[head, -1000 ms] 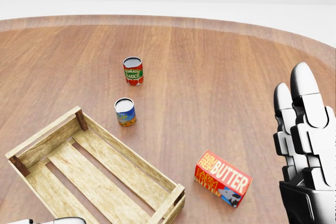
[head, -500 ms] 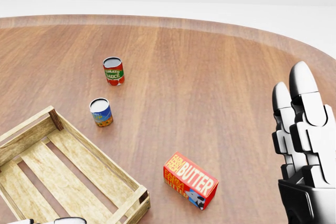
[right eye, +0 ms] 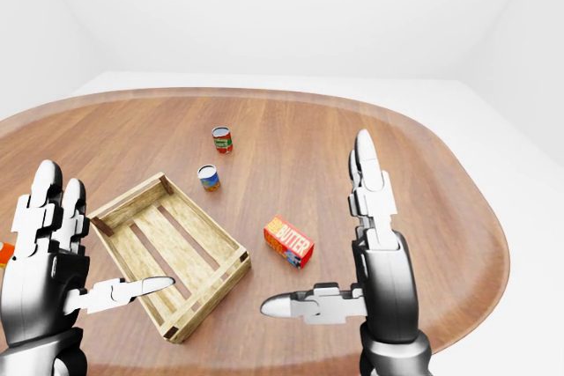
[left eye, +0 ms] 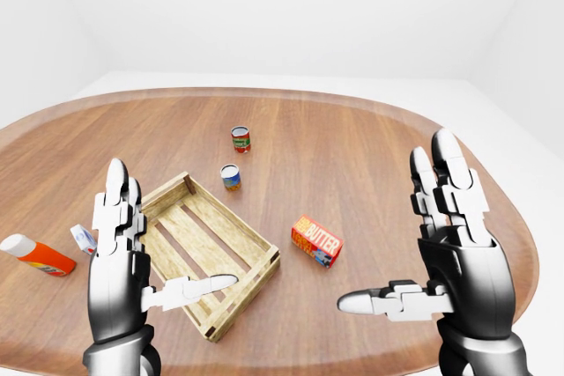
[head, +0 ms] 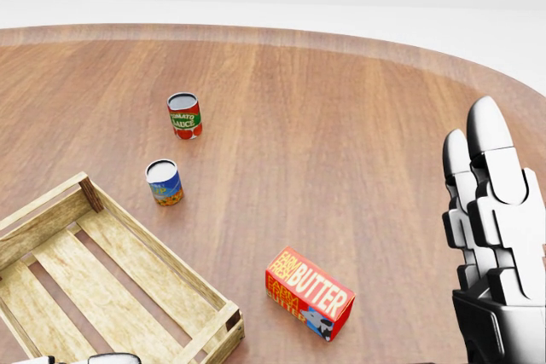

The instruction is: Pick up the butter and put it in the tray.

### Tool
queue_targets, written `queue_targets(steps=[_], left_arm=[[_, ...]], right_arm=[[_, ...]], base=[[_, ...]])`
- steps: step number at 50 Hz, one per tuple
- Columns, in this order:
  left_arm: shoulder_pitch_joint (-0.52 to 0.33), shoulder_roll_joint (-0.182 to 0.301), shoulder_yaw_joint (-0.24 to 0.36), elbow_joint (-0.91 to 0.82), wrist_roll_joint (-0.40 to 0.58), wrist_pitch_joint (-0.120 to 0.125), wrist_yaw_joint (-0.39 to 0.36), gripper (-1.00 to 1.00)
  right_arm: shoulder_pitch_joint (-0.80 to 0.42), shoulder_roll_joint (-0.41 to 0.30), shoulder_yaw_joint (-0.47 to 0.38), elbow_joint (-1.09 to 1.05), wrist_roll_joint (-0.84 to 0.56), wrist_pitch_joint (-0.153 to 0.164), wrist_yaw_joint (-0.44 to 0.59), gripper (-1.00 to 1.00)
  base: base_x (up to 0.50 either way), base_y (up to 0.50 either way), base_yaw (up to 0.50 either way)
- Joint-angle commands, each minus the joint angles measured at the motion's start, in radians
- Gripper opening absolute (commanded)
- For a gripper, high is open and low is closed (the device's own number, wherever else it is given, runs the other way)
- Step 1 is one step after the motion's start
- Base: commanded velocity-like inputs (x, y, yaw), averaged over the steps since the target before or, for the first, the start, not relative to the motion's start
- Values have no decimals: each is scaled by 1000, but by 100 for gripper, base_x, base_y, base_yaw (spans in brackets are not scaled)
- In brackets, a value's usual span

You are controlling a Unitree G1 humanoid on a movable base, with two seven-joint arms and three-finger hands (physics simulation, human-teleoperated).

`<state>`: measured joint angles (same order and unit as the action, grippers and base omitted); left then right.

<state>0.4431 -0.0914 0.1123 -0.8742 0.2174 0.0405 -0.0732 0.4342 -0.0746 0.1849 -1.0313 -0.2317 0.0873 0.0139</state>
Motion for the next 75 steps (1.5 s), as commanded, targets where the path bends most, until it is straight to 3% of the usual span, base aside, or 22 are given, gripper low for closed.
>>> queue_targets(steps=[1, 12, 27, 41, 45, 50, 57, 63, 66, 70, 75], left_arm=[[-1, 0, 5, 0, -5, 0, -3, 100], [-4, -2, 7, 2, -5, 0, -6, 100], [-2, -1, 4, 4, -3, 0, -5, 100], [-6, -2, 11, 4, -10, 5, -9, 100], [-10, -1, 10, 11, -8, 4, -9, 100], [-10, -2, 8, 9, -6, 7, -9, 100], [-11, 4, 2, 16, -3, 8, -1, 100], [-12, 2, 6, 17, -6, 9, -4, 100], [-11, 3, 3, 17, -6, 9, -4, 100], [-12, 2, 9, 15, -12, 12, -6, 100], [-13, 0, 12, 18, -13, 11, -7, 100]], right_arm=[[-4, 0, 3, -1, -12, 0, -1, 100], [-2, -8, 16, -2, -10, 0, 11, 100], [6, -5, 5, 5, 9, 0, 4, 100], [5, 5, -17, 22, 15, 0, -7, 100], [-17, -7, -7, 69, -41, 0, 15, 100], [-66, 9, -29, 144, -70, 0, 18, 100], [-230, 20, -66, 215, -281, 0, 43, 100], [-334, 47, -109, 303, -288, 0, 116, 100], [-379, 50, -127, 339, -303, 0, 115, 100], [-468, 57, -212, 412, -232, 0, 99, 100], [-557, 35, -231, 536, -184, 0, 87, 100]], base=[[42, 39, 0], [17, 13, 0], [10, 50, 0], [11, 4, 0], [0, 0, 0], [0, 0, 0], [0, 0, 0], [0, 0, 0], [0, 0, 0], [0, 0, 0], [0, 0, 0]])
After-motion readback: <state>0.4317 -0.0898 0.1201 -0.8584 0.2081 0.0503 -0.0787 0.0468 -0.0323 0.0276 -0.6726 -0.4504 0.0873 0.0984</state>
